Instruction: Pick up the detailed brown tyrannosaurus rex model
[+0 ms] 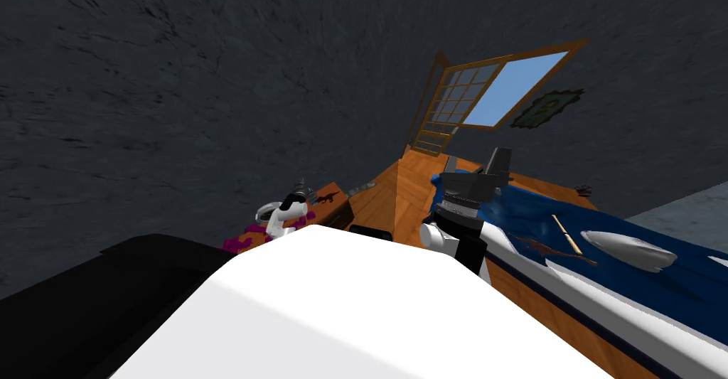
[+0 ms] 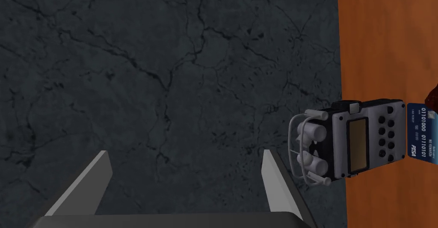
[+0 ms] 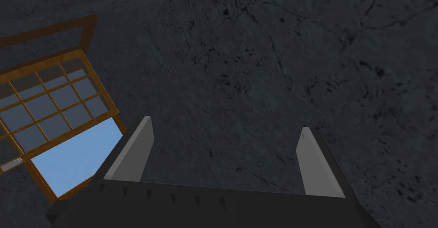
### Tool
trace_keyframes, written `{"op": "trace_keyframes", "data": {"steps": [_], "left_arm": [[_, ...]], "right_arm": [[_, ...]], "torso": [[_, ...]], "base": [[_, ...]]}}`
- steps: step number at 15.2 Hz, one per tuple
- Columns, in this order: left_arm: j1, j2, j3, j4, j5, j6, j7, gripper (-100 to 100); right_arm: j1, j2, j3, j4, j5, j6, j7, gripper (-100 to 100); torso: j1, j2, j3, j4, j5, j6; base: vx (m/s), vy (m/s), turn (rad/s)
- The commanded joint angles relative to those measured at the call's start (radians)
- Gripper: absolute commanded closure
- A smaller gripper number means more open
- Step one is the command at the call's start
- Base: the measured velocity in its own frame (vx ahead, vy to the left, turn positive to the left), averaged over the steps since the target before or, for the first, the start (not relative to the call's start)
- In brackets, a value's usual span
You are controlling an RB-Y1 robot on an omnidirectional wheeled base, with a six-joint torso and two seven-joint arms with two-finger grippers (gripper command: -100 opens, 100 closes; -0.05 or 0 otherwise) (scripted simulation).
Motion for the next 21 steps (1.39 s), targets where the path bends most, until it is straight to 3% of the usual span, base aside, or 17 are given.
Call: {"op": "trace_keyframes", "data": {"steps": [1, 4, 6, 11, 16, 21], "left_arm": [[-0.009, -0.001, 0.009, 0.033, -0.003, 0.01, 0.003, -100], [-0.01, -0.006, 0.052, 0.089, -0.003, 0.087, 0.024, -100], [-0.01, -0.006, 0.052, 0.097, -0.003, 0.087, 0.024, -100], [-0.003, -0.013, 0.11, 0.192, -0.006, 0.197, 0.058, -100], [0.004, -0.015, 0.144, 0.258, -0.008, 0.264, 0.082, -100], [0.02, -0.011, 0.2, 0.366, -0.015, 0.377, 0.126, -100]], "right_arm": [[0.0, 0.0, 0.0, 0.0, 0.0, 0.0, 0.0, 0], [0.0, 0.0, 0.0, 0.0, 0.0, 0.0, 0.0, 0], [0.0, 0.0, 0.0, 0.0, 0.0, 0.0, 0.0, 0], [0.0, 0.0, 0.0, 0.0, 0.0, 0.0, 0.0, 0], [0.0, 0.0, 0.0, 0.0, 0.0, 0.0, 0.0, 0], [0.0, 0.0, 0.0, 0.0, 0.0, 0.0, 0.0, 0]], "torso": [[0.0, 0.0, 0.0, 0.0, 0.0, 0.0], [0.001, 0.001, 0.001, 0.0, 0.0, 0.0], [0.0, 0.0, 0.0, 0.0, 0.0, 0.0], [0.001, 0.0, 0.0, 0.0, 0.0, 0.0], [0.0, -0.001, -0.001, 0.0, 0.0, 0.0], [0.001, -0.002, -0.001, -0.001, 0.0, 0.0]], "base": [[0.058, -0.031, -0.056], [0.073, -0.039, -0.171], [0.081, -0.035, -0.091], [0.09, -0.029, -0.159], [0.107, -0.032, -0.139], [0.126, -0.023, -0.18]]}}
